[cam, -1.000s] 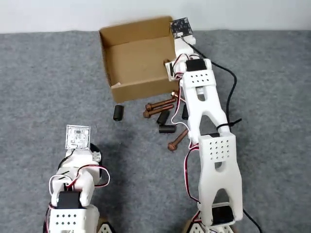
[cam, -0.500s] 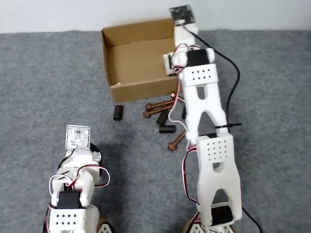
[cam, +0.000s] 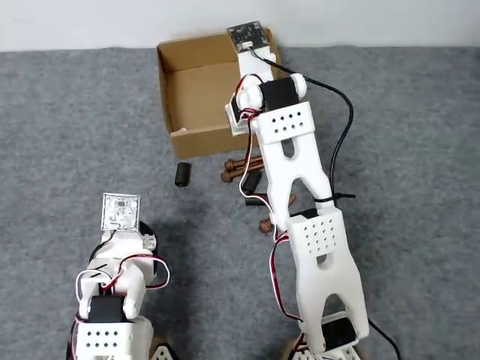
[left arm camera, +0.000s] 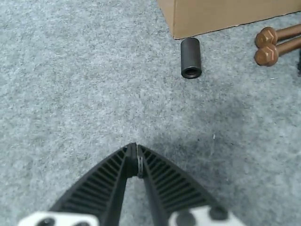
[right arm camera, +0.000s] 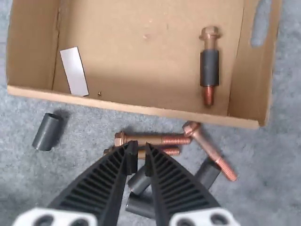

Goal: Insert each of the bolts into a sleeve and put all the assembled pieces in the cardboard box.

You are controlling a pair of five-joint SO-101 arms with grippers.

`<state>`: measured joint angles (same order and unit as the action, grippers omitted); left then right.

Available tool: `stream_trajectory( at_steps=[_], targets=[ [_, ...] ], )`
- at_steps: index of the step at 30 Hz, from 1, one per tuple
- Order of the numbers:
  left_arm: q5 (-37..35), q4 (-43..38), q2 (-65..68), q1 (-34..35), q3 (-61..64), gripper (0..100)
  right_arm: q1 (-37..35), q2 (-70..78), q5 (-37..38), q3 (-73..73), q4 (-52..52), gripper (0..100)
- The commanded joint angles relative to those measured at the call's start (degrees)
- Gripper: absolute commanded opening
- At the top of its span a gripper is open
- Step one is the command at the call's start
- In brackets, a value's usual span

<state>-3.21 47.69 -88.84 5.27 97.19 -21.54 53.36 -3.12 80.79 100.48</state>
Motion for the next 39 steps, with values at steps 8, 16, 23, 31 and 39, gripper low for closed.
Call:
stream_trajectory(
  at_steps=[8, 16, 23, 31, 39],
  targets=[
    [0.4, -0.1, 0.0, 0.4, -0.3, 1, -1.4, -13.3, -14.0, -24.6, 2.2, 3.1],
    [0.5, -0.1, 0.0, 0.4, -0.3, 1, -1.3, -6.0, -17.7, -25.8, 1.9, 7.0],
    [0.5, -0.1, 0.0, 0.4, -0.3, 1, -1.5, -2.9, -17.8, -25.8, 0.8, 18.8],
    [0.5, -0.1, 0.0, 0.4, -0.3, 1, -1.5, -1.1, -17.8, -25.8, -5.1, 14.6],
    [0.5, -0.1, 0.0, 0.4, -0.3, 1, -1.5, 3.8, -17.8, -25.8, -5.8, 14.4]
  ],
)
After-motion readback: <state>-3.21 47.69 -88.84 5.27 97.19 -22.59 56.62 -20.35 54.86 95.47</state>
